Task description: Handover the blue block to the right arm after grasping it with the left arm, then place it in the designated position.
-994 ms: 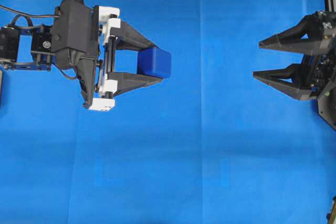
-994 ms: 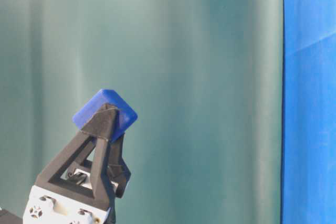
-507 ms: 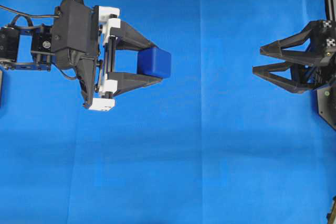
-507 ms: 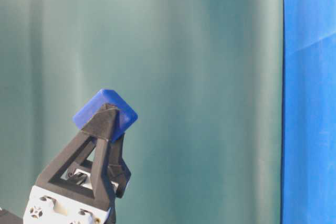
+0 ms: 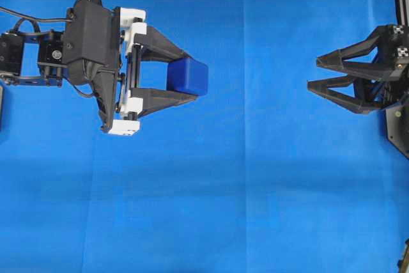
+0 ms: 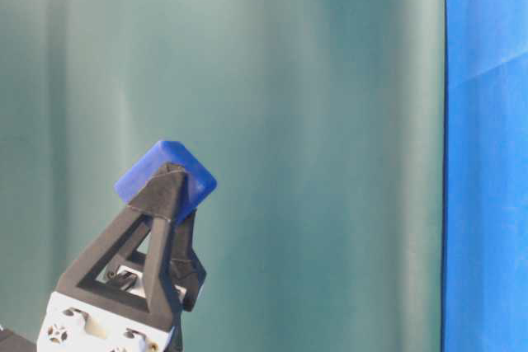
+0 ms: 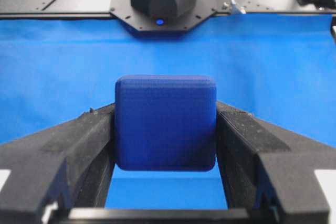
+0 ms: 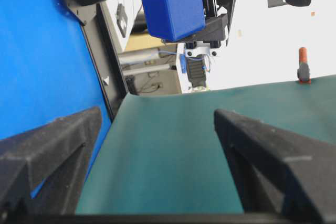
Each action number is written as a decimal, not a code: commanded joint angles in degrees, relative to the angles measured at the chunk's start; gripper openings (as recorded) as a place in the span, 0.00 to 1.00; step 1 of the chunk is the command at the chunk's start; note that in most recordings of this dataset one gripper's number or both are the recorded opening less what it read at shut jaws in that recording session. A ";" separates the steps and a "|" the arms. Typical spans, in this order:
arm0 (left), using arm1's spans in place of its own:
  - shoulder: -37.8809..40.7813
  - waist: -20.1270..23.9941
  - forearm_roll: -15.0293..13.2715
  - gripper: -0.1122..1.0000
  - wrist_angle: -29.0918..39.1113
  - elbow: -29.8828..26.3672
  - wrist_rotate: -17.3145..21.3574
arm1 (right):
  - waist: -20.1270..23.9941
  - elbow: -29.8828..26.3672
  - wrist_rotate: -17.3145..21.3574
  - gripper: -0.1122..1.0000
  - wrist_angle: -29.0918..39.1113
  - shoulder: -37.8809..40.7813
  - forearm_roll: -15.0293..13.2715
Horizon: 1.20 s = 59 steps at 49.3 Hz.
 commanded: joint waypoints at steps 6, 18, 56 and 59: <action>-1.23 0.00 -0.09 0.54 -0.62 -0.62 0.09 | 0.00 -1.49 0.18 0.94 -0.26 0.18 0.00; -1.23 -0.09 -0.09 0.54 -0.53 -0.62 0.09 | 0.00 -1.49 0.18 0.94 -0.26 0.18 0.00; -1.23 0.00 -0.09 0.54 -0.62 -0.62 0.00 | 0.00 -2.29 0.18 0.94 -0.53 2.02 0.18; -1.23 0.00 -0.09 0.54 -0.62 -0.62 0.09 | 0.00 -3.08 0.18 0.94 -0.53 3.25 0.18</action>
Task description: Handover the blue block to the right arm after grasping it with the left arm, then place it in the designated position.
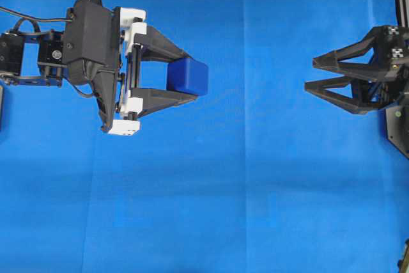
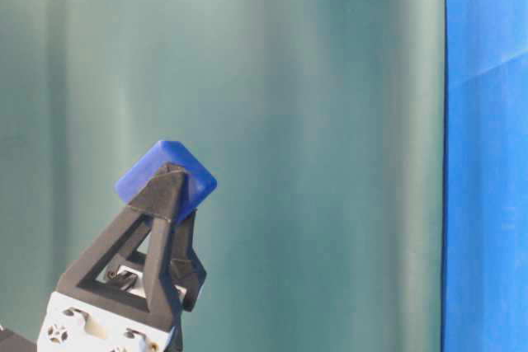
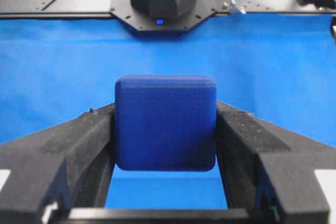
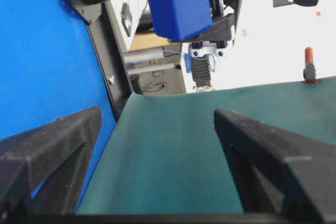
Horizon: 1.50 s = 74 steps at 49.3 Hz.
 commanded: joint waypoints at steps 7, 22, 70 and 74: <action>-1.23 -0.09 0.00 0.54 -0.53 -0.62 0.00 | 0.00 -5.19 0.18 0.94 -0.70 5.71 0.09; -1.23 0.00 -0.09 0.54 -0.35 -0.53 0.00 | 0.00 -12.92 -0.09 0.94 -5.01 17.23 -0.09; -1.41 0.26 -0.09 0.54 -0.35 -0.44 0.00 | 0.70 -31.38 -0.18 0.94 -6.86 36.83 -3.25; -1.41 0.26 -0.09 0.54 -0.35 -0.35 0.00 | 0.70 -31.38 -0.18 0.94 -6.94 36.83 -3.25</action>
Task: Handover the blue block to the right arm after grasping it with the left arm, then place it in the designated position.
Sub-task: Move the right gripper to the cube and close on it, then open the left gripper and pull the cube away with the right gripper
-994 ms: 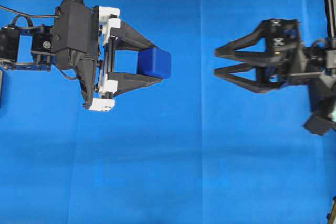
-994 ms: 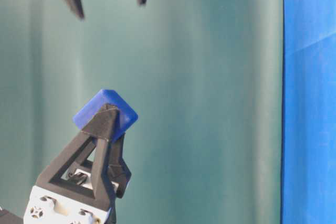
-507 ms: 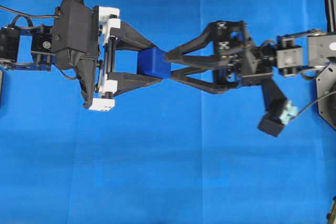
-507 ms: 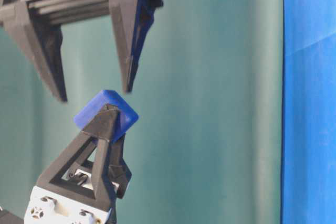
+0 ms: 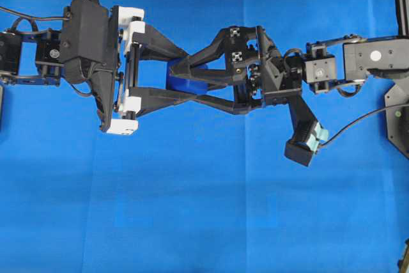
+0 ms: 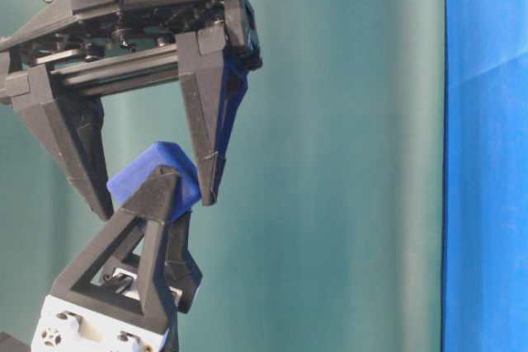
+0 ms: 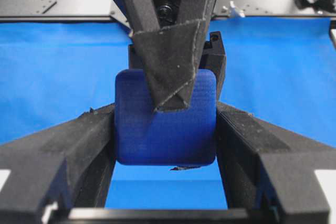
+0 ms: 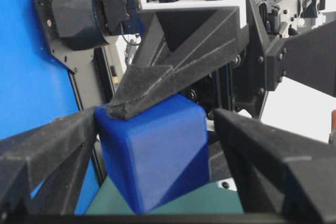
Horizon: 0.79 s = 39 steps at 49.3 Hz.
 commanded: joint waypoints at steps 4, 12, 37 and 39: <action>-1.05 0.18 -0.09 0.54 -0.35 -0.53 0.00 | 0.09 -1.85 0.09 0.94 -0.26 -0.53 0.09; -1.05 0.18 -0.09 0.54 -0.35 -0.53 0.00 | 0.09 -1.85 0.53 0.87 1.41 -0.62 0.18; -0.79 0.18 -0.26 0.54 -0.18 -0.88 -0.26 | 0.09 -2.64 1.41 0.57 4.66 -0.70 0.62; -0.79 0.18 -0.18 0.54 -0.18 -0.88 -0.44 | 0.09 -2.64 1.41 0.57 4.66 -0.70 0.62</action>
